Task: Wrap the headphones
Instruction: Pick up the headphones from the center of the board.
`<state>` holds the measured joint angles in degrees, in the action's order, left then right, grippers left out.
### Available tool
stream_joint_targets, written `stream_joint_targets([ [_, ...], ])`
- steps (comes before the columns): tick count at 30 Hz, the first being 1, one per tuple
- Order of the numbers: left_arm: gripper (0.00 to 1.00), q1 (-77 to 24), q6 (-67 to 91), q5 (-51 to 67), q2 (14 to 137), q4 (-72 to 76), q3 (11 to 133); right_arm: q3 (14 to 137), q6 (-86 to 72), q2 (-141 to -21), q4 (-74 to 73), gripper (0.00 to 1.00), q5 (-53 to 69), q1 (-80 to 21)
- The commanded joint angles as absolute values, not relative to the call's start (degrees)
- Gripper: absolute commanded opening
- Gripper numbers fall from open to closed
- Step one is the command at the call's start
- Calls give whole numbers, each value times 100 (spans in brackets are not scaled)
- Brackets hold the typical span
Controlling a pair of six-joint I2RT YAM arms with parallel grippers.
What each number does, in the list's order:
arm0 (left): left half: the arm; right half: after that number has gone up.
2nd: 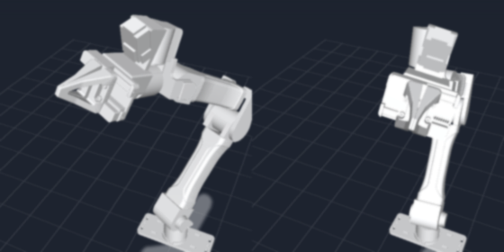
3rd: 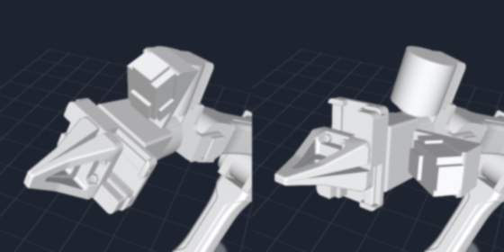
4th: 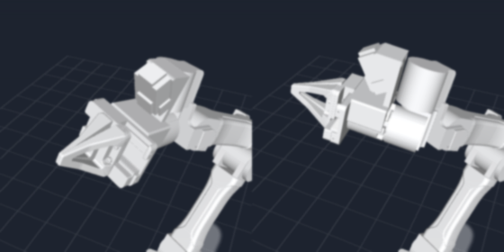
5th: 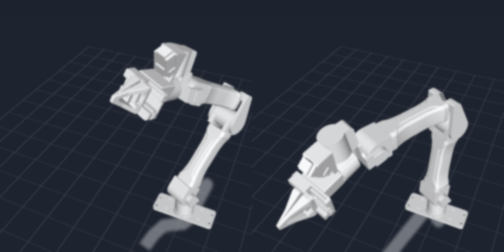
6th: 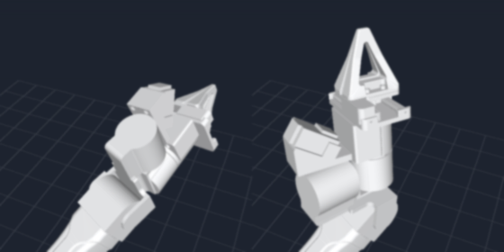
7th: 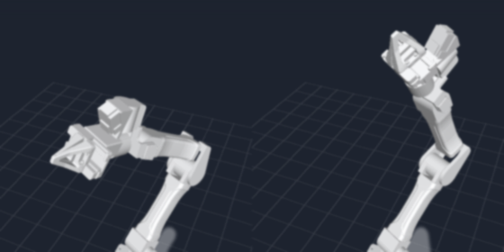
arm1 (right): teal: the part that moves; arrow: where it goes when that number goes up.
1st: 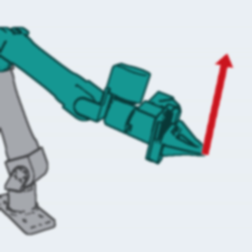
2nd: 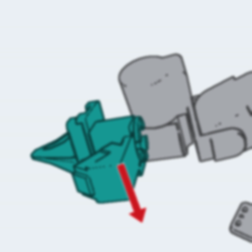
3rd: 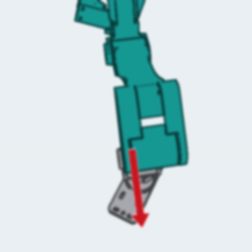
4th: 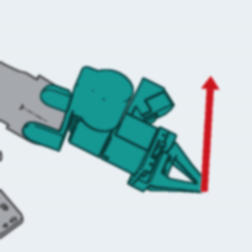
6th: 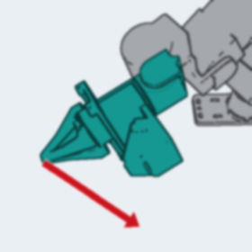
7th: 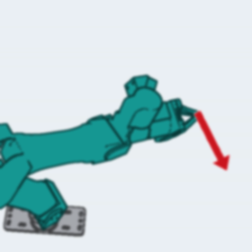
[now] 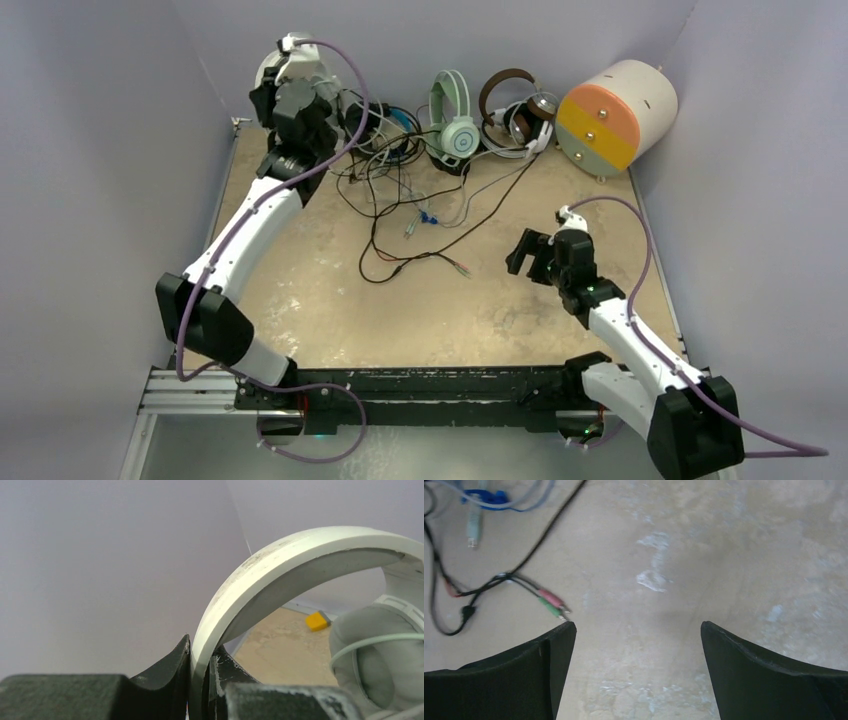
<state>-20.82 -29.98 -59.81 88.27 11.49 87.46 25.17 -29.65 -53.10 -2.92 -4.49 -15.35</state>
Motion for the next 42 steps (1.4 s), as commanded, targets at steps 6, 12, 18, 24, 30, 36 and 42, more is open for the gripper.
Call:
stream_joint_targets([
  [6,0,-2355,1887,-4190,7023,-1155,7899,4332,-2284,-5996,716,89,2527,-1806],
  [12,0,-2353,2719,-3147,6671,-881,6826,5773,-1822,-7059,715,68,2404,-2402],
  [18,0,-2355,2819,-2951,6401,-747,6436,6659,-1326,-7772,809,65,3037,-2746],
  [24,0,-2355,2861,-2803,6381,-704,6372,6707,-1094,-8052,957,69,3318,-3125],
  [30,0,-2355,2865,-2759,6376,-680,6398,6693,-1026,-8353,950,75,3384,-3325],
  [36,0,-2355,2865,-2778,6403,-653,6383,6454,-1209,-8495,1339,74,3615,-3439],
  [42,0,-2355,2880,-2825,6356,-442,6218,6243,-1325,-8459,1483,48,3598,-3480],
])
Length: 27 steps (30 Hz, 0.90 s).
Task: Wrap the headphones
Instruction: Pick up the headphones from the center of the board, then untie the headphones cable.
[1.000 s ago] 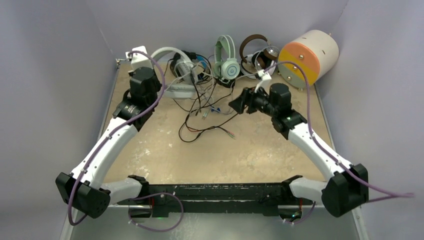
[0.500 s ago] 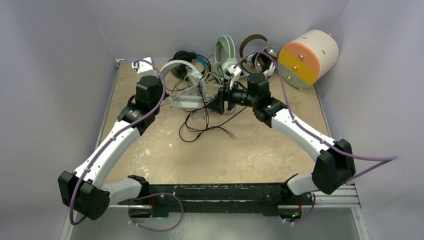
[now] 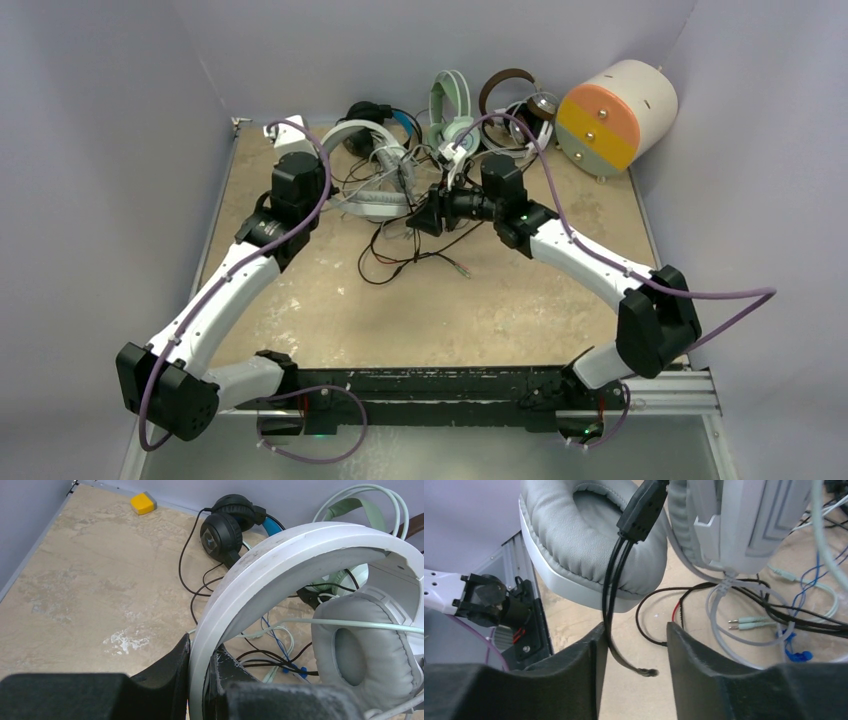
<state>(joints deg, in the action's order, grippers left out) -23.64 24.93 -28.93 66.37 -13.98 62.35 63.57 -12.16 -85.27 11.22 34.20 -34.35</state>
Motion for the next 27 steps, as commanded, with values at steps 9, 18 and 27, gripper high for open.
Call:
stream_joint_targets([
  [9,0,-2360,2430,-2250,6483,857,5491,7206,-1596,-8394,598,0,3228,-3497],
  [18,0,-2801,2029,-2373,6755,1404,4982,8915,-1766,-9070,-301,0,2951,-3542],
  [27,0,-3225,1425,-2308,6368,1613,4236,10430,-1845,-9489,-1336,0,1136,-3418],
])
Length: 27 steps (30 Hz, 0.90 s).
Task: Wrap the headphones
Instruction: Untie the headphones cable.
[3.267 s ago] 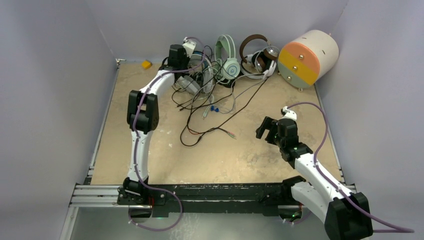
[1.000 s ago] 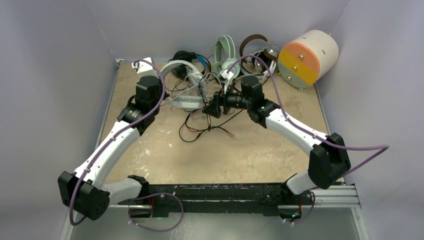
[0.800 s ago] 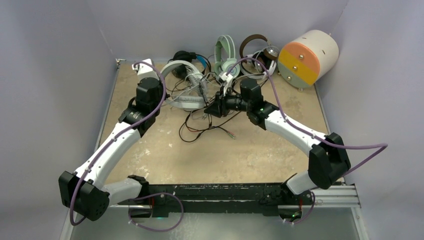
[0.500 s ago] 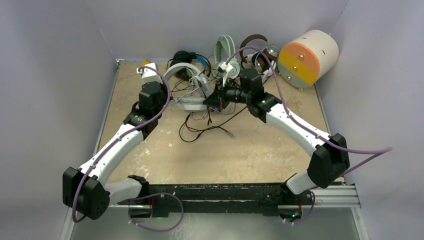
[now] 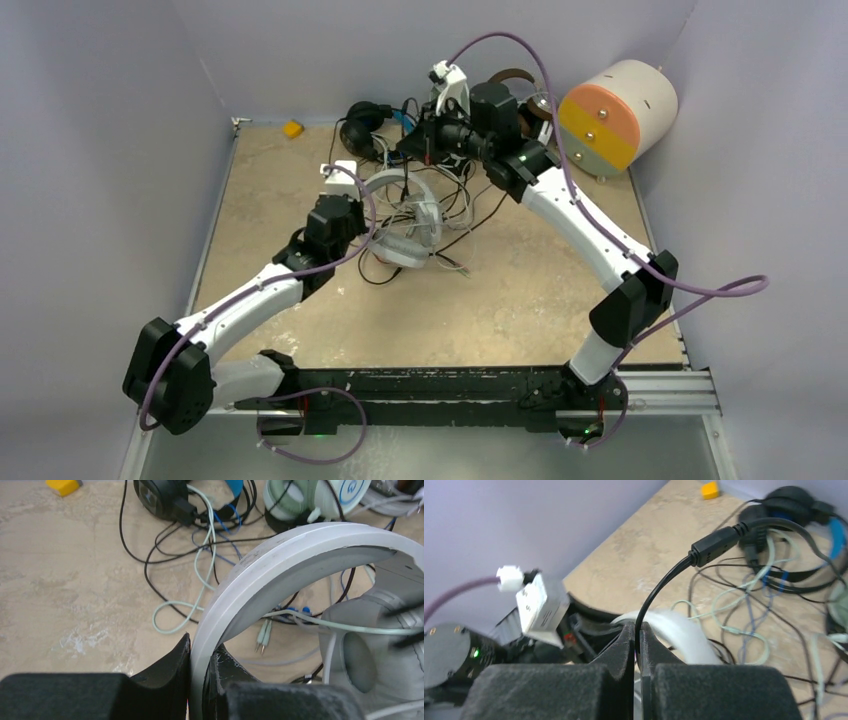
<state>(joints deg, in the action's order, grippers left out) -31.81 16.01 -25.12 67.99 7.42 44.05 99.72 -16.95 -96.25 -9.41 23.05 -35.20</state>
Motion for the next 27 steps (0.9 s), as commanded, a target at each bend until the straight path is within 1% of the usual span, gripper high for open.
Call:
stream_joint_targets([
  [1,0,-3224,1416,-2190,6284,1612,4162,10423,-1915,-9441,-1347,0,897,-3353],
  [3,0,-3229,1621,-2124,6125,1541,4067,10353,-2161,-9327,-1435,0,535,-3109],
  [8,0,-3227,2283,-2164,5785,1081,4014,9693,-3116,-8927,-1827,0,301,-1933],
  [10,0,-3229,2611,-2531,5626,725,4093,9040,-3263,-8635,-1833,0,-36,-1544],
  [14,0,-3226,3215,-3487,5288,-331,4527,8017,-3578,-8111,-1779,0,-712,-1114],
  [20,0,-3225,3704,-4330,4611,-1317,5078,7574,-5059,-7880,-3069,0,-2549,-716],
  [24,0,-3219,3561,-4993,4261,-2092,5706,7249,-5399,-7672,-3124,0,-2773,-598],
  [26,0,-3224,3522,-5404,4156,-2553,6195,7097,-5487,-7573,-3105,11,-2908,-598],
  [27,0,-3221,3471,-5577,4099,-2701,6377,7026,-5493,-7528,-3100,23,-2927,-598],
])
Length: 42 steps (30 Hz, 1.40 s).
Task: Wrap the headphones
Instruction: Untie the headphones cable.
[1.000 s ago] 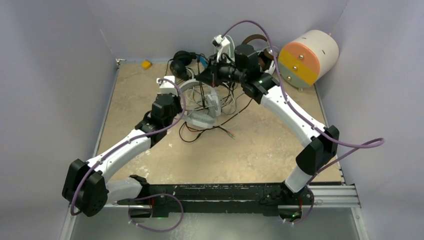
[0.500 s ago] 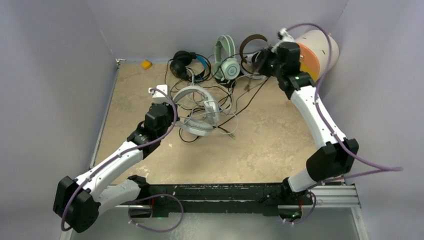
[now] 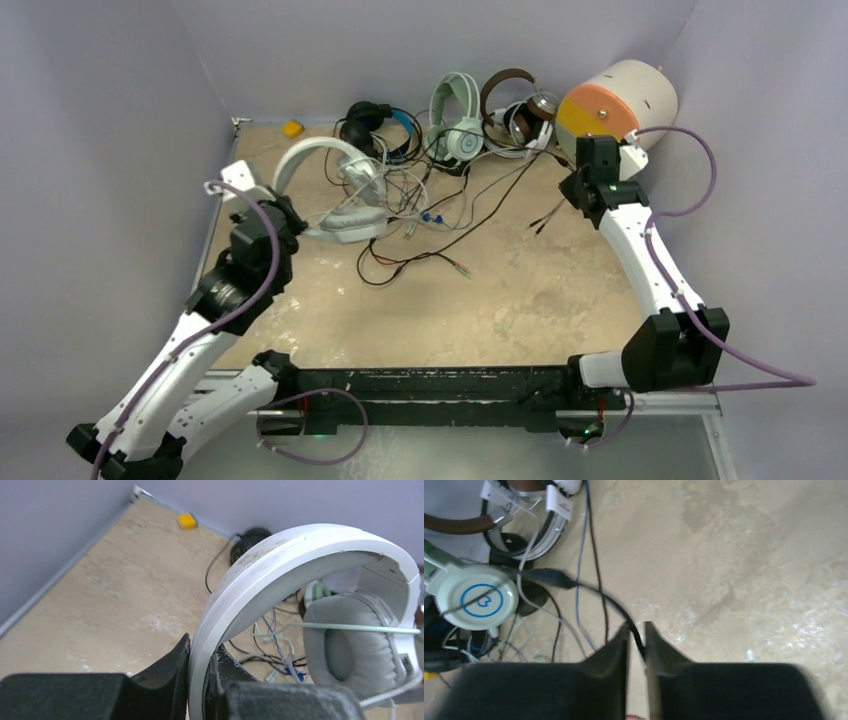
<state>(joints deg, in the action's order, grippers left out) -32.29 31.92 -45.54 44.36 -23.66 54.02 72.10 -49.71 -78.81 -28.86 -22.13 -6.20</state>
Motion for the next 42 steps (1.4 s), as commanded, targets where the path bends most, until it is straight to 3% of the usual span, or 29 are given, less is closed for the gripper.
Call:
stream_joint_targets([
  [1,0,-3223,3389,-5720,4022,-2802,6518,6961,-5315,-7481,-2966,37,-2832,-598],
  [3,0,-3222,3152,-5838,3843,-2792,6689,6804,-4398,-7408,-2313,62,-2363,-598],
  [6,0,-3223,2700,-5719,3648,-2533,6785,6590,-2889,-7319,-1199,82,-306,-611],
  [9,0,-3225,2422,-5506,3716,-2491,6989,6358,-2546,-7312,-383,84,1360,-780],
  [13,0,-3223,2373,-5256,4033,-2815,7483,6439,-2005,-7533,113,86,1633,-1853],
  [18,0,-3225,2163,-5213,4122,-2790,7734,6255,-2261,-8089,1430,95,2756,-2388],
  [29,0,-3221,2062,-4525,4118,-2755,7921,7131,-2603,-9805,2490,99,1812,-3151],
  [42,0,-3226,1423,-3784,4173,-2301,7389,6992,-428,-10151,4117,96,2361,-3270],
])
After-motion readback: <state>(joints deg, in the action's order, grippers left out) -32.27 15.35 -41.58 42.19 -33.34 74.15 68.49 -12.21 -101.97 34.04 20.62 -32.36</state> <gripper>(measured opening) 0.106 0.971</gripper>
